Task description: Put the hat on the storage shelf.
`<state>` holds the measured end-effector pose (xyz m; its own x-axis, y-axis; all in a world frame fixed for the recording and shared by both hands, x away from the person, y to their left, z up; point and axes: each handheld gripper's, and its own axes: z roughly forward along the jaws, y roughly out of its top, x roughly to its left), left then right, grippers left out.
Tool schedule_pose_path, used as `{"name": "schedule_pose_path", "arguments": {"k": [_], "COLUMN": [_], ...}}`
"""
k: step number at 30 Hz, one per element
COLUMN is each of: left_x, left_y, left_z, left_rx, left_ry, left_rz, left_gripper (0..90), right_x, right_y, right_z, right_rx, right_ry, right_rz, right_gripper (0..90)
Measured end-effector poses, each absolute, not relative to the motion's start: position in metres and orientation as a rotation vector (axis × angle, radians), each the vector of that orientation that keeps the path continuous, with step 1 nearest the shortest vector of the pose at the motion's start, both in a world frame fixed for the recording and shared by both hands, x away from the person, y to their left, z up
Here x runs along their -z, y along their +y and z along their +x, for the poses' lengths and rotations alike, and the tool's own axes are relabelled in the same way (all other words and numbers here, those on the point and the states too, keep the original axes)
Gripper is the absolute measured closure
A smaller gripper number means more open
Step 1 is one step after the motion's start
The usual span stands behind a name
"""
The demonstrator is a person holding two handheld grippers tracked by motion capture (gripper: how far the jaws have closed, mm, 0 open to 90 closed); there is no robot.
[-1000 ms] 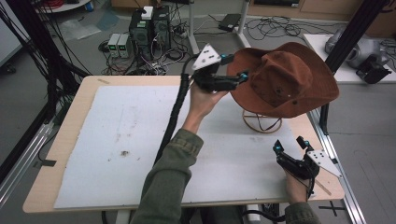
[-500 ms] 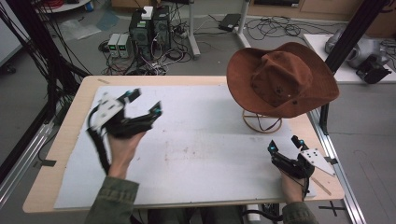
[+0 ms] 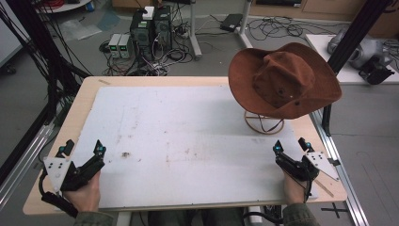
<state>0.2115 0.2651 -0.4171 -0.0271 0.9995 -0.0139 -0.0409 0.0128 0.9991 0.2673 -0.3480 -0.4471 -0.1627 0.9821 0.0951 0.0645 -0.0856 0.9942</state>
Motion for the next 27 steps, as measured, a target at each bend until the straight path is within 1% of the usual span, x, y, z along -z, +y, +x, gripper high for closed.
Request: {"name": "schedule_pose_path", "arguments": {"k": [6,16,27], "left_x": [0.432,0.435,0.438], "left_y": [0.275,0.264,0.27], "left_z": [0.208,0.22,0.221], "left_rx": [-1.22,-1.202,-1.18], "left_ry": [1.213,1.164,1.189], "left_rz": [1.149,1.226,1.209], "left_gripper": [17.3,17.5,17.4], "right_x": [0.447,0.448,0.447], "right_y": [-0.35,-0.35,-0.348], "right_z": [0.265,0.262,0.26], "right_rx": [-1.37,-1.325,-1.307], "right_ry": [1.308,1.286,1.285], "right_rz": [1.25,1.251,1.252], "right_gripper": [10.2,10.2,10.2]}}
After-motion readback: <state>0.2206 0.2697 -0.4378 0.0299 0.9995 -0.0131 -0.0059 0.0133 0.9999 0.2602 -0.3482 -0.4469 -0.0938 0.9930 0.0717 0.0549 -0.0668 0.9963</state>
